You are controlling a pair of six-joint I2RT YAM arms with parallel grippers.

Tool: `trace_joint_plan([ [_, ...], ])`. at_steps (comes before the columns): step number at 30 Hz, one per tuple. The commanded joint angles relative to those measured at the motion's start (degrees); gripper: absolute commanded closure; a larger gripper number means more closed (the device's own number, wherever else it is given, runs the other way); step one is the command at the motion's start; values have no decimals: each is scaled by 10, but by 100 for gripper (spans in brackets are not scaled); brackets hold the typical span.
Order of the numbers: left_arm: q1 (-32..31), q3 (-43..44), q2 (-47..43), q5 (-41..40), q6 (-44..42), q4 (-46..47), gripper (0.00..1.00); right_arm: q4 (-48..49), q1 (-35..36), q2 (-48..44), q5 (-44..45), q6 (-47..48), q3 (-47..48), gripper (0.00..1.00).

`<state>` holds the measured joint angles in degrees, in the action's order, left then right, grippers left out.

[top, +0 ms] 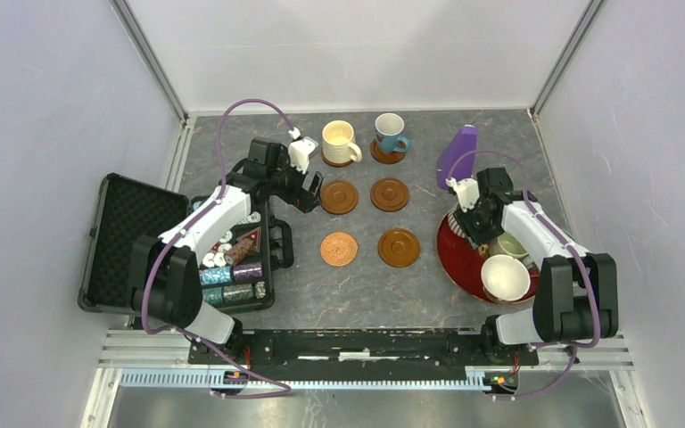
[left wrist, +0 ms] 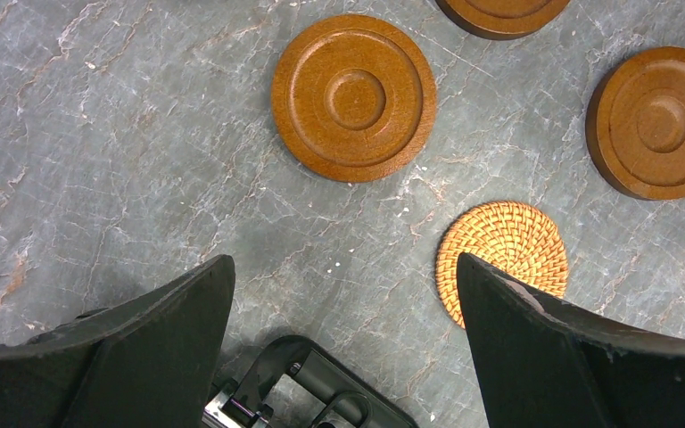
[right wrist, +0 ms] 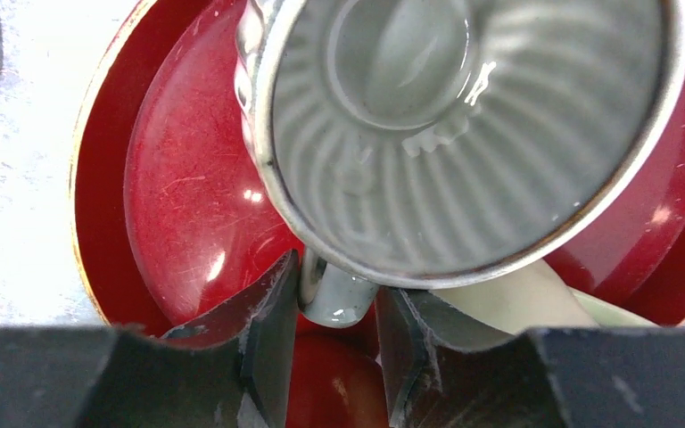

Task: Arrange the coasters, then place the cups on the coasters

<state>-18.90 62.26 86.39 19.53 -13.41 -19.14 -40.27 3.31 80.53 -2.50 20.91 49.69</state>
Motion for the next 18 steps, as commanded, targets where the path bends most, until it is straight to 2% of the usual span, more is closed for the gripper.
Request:
trace_joint_plan([
  [1,-3,5,-6,-6,16,20,0,38,-2,14,-7,-23,-12,63],
  [7,-3,11,-3,-9,14,17,0,24,-2,3,-11,-41,-7,81],
  [11,-4,12,-1,-8,15,17,0,24,-2,-12,-17,-50,-9,99],
  [18,-4,17,4,-7,18,18,0,49,-3,-46,-42,-58,-10,100],
])
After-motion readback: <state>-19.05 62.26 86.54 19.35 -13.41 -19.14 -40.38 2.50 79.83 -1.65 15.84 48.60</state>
